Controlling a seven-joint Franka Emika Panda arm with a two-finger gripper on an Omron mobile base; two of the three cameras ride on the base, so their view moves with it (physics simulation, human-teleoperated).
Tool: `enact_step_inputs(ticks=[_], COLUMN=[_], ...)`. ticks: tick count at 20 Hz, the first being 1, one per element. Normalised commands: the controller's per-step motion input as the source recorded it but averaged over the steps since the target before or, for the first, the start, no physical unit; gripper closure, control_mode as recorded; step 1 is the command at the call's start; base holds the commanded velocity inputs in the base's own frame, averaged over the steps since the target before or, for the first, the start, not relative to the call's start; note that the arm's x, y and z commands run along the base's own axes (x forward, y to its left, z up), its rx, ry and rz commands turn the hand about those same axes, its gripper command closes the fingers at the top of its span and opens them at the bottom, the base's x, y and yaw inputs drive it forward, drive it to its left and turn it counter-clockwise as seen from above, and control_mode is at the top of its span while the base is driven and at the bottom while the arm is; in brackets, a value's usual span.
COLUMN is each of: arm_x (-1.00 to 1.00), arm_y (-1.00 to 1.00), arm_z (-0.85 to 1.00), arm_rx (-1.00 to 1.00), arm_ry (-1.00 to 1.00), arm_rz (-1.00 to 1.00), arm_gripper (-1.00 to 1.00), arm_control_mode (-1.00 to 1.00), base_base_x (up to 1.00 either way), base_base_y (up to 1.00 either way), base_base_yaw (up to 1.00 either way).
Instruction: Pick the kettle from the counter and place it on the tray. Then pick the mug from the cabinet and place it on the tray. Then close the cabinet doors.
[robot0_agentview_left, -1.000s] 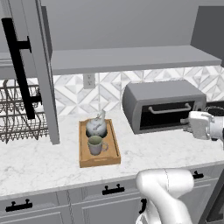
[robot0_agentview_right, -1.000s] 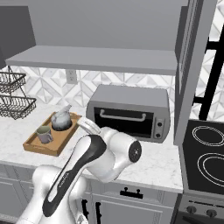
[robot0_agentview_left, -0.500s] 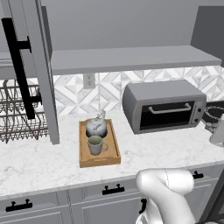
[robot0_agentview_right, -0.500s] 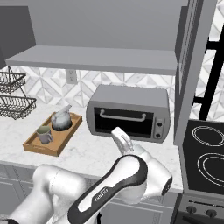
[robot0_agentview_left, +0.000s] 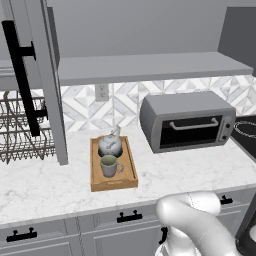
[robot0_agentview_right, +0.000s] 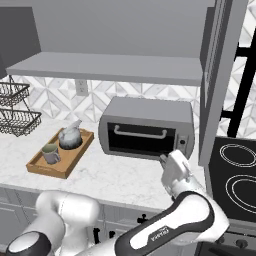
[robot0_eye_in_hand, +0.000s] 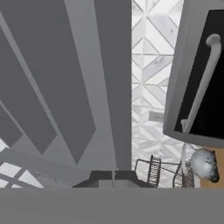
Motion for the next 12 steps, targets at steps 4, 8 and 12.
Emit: enact_step_inputs(ticks=[4,8,12], arm_x=[0.17,0.19,0.39], arm_y=[-0.7,-0.69,-0.8], arm_z=[-0.03,0.0,0.0], arm_rx=[0.17,0.16,0.27], arm_ry=[0.0,0.0,0.0], arm_rz=[0.0,0.0,0.0], arm_gripper=[1.0,1.0,1.0], arm_control_mode=[-1.0,-1.0,-1.0], base_base_x=[0.0,0.0,0.0], base_base_y=[0.0,0.0,0.0], base_base_yaw=[0.0,0.0,0.0])
